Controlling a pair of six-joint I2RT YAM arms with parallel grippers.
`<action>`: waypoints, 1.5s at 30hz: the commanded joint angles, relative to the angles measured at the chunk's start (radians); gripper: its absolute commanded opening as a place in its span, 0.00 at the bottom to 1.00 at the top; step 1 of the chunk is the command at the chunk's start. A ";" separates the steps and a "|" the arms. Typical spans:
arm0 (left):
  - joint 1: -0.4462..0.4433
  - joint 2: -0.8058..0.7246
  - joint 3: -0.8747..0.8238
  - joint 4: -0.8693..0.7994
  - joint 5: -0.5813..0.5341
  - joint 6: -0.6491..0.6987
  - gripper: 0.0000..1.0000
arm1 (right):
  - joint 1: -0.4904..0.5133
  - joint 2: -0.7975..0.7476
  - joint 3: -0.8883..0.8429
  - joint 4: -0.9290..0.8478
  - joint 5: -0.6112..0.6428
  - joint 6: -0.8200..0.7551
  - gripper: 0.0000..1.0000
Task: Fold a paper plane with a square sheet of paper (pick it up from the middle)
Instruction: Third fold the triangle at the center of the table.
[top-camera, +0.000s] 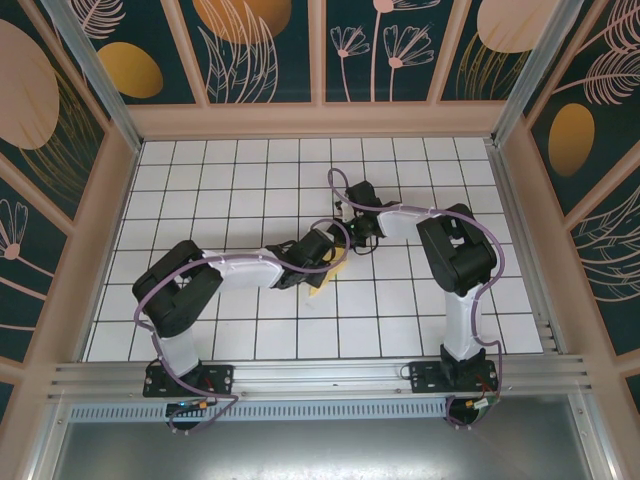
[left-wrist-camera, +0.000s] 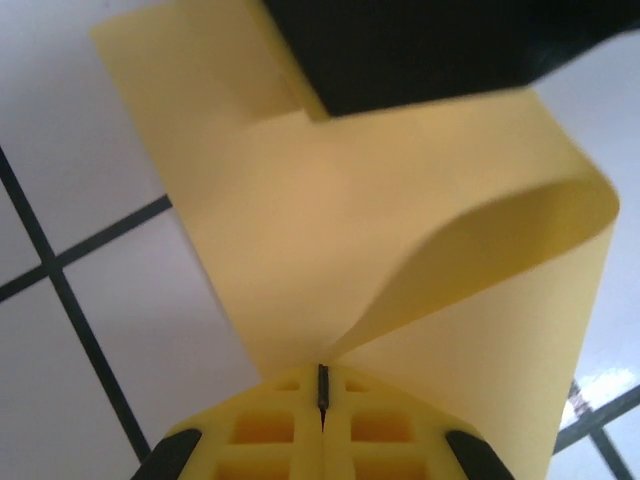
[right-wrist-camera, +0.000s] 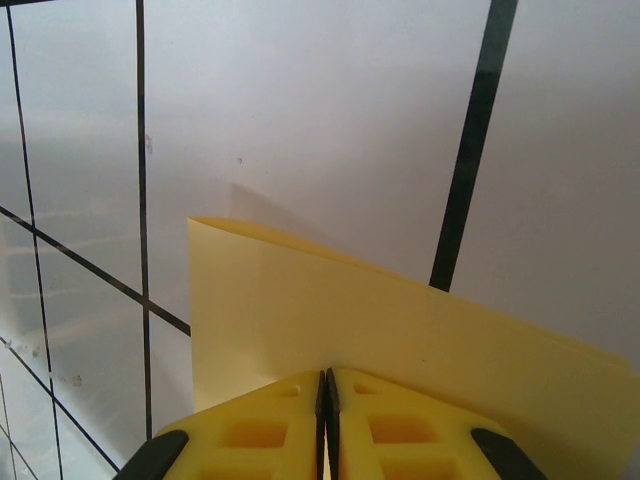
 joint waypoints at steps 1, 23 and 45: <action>0.011 0.011 0.028 0.013 0.007 0.024 0.00 | 0.013 -0.007 -0.032 -0.037 0.016 0.016 0.13; 0.010 -0.011 -0.059 0.045 0.031 -0.029 0.00 | -0.057 -0.182 -0.085 0.035 0.040 0.110 0.13; 0.030 -0.052 -0.096 0.076 0.134 -0.093 0.00 | 0.174 -0.586 -0.692 0.591 0.062 0.586 0.00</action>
